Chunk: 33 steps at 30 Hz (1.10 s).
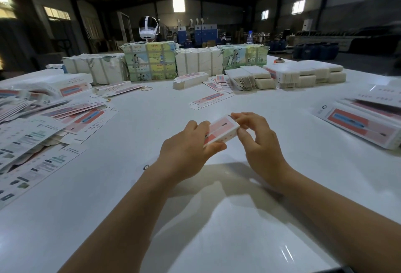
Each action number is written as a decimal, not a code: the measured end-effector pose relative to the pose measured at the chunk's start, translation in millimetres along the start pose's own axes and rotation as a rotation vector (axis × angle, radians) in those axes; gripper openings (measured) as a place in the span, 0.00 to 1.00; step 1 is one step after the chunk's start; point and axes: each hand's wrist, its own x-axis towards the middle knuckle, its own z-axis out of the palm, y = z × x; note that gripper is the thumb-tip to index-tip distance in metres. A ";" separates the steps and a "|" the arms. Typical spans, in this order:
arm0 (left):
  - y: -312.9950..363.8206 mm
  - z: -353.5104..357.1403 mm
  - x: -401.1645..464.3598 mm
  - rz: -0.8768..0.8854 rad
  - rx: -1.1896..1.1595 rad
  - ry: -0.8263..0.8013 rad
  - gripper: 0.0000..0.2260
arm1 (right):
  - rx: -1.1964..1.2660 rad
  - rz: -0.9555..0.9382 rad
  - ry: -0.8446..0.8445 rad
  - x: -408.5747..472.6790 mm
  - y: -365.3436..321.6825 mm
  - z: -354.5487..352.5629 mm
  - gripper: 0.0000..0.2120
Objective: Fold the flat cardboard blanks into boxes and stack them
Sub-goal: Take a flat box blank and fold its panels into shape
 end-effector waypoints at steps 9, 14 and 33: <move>18.8 9.2 -3.4 -0.085 0.193 0.070 0.29 | -0.098 0.095 -0.018 -3.6 -1.9 10.7 0.22; 19.5 8.7 -4.6 -0.091 0.203 0.125 0.30 | -0.051 0.123 0.007 -4.2 -2.8 10.1 0.23; 25.9 13.6 -6.5 -0.025 0.295 0.153 0.29 | 0.313 0.370 0.039 2.5 0.2 4.1 0.05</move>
